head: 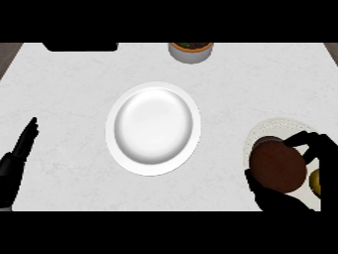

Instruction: Pick the cupcake from the placemat and place it in the plate

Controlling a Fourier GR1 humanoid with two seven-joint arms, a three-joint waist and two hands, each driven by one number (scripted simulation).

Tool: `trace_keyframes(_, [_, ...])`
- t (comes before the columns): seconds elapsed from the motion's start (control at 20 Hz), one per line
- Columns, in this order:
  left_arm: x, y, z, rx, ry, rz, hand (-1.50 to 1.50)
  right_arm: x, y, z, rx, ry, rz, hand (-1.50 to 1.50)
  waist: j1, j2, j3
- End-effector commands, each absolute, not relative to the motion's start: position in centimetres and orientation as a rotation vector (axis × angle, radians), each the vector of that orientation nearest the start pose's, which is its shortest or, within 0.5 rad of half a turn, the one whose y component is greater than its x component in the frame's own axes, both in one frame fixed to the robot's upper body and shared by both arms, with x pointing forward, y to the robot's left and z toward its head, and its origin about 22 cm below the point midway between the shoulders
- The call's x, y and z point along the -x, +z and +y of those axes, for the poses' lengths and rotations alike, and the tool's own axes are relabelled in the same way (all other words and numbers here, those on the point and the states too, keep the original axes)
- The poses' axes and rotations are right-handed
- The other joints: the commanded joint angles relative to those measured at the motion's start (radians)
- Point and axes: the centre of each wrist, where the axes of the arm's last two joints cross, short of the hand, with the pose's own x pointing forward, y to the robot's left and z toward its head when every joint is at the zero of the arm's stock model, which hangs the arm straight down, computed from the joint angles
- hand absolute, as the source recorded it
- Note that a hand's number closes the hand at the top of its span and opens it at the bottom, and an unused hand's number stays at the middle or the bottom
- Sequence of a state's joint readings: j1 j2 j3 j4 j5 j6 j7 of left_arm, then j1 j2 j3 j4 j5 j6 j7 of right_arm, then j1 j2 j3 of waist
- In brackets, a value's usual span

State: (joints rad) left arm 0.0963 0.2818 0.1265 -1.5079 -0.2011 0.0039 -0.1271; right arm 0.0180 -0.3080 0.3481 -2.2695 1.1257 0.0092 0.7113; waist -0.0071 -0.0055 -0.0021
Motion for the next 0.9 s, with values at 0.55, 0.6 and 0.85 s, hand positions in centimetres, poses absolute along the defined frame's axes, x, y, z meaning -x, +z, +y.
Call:
trace_keyframes(0.55, [-22.5,0.4,33.1,-0.478,-0.322,-1.537,0.0,-23.6,18.4,-3.8,1.024,0.629,-1.608,1.5,0.03,0.007,0.001])
trace_keyframes(0.6, [-21.7,-0.9,32.7,-0.458,-0.317,-1.528,0.0,-25.7,18.0,-4.2,1.004,0.608,-1.576,1.5,0.033,0.009,0.001])
trace_keyframes(0.85, [-22.1,-1.0,34.4,-0.451,-0.303,-1.517,0.0,-29.3,16.9,-3.1,0.909,0.693,-1.48,1.5,0.029,0.01,0.001])
